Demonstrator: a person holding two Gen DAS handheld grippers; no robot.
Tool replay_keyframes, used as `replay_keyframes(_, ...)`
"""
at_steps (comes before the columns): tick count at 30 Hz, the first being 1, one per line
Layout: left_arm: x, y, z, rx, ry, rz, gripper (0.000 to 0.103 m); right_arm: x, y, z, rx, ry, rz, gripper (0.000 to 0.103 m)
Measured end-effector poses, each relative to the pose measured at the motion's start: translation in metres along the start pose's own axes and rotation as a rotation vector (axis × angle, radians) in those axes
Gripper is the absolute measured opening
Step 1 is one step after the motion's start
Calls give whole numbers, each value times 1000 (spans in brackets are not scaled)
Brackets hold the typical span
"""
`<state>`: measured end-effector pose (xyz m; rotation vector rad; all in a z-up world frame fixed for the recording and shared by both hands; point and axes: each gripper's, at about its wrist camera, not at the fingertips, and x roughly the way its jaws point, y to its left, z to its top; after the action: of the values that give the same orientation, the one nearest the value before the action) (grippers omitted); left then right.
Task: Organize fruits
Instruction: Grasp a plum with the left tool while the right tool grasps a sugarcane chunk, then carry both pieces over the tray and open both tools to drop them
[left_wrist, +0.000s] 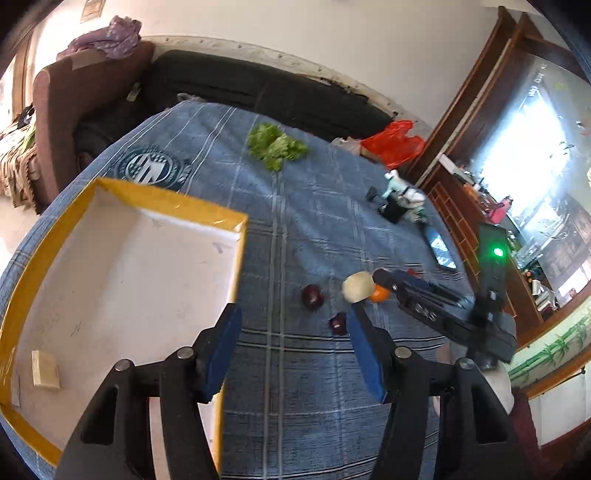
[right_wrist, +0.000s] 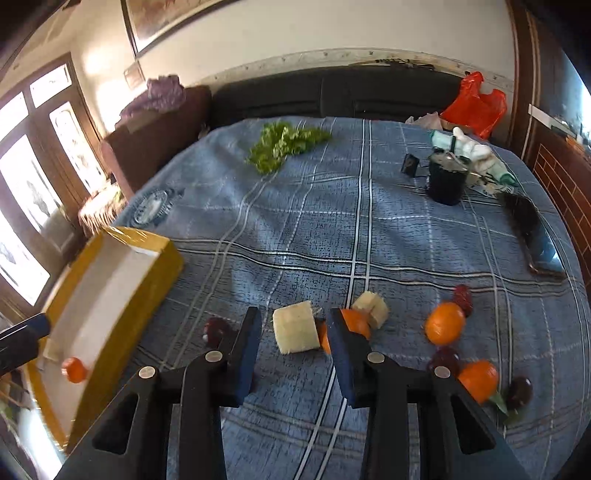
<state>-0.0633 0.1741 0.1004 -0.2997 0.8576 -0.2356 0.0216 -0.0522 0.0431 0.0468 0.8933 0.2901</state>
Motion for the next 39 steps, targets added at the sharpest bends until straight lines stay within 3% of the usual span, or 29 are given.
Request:
replay_keyframes(9, 8, 9, -8, -16, 16, 11, 60, 49, 15, -1, -78, 83, -62, 40)
replay_keyframes(11, 10, 7, -9, -11, 22, 7, 60, 46, 18, -5, -91, 69, -93, 33)
replay_keyframes(20, 54, -32, -18, 92, 133, 10, 63, -23, -19, -38, 117, -81, 66, 33)
replay_keyframes(23, 79, -49, -21, 119, 184, 12, 63, -27, -28, -44, 150, -115, 59, 33)
replay_keyframes(27, 106, -66, -24, 151, 210, 39, 63, -26, -40, -46, 182, -125, 80, 33)
replay_keyframes(34, 139, -78, -29, 220, 183, 102, 63, -21, -56, -51, 248, -103, 112, 33)
replay_keyframes(37, 140, -86, -34, 290, 147, 148, 29, -22, -57, -52, 251, -109, 114, 33)
replay_keyframes(39, 138, -89, -37, 305, 141, 152, 28, -21, -56, -52, 247, -110, 106, 33)
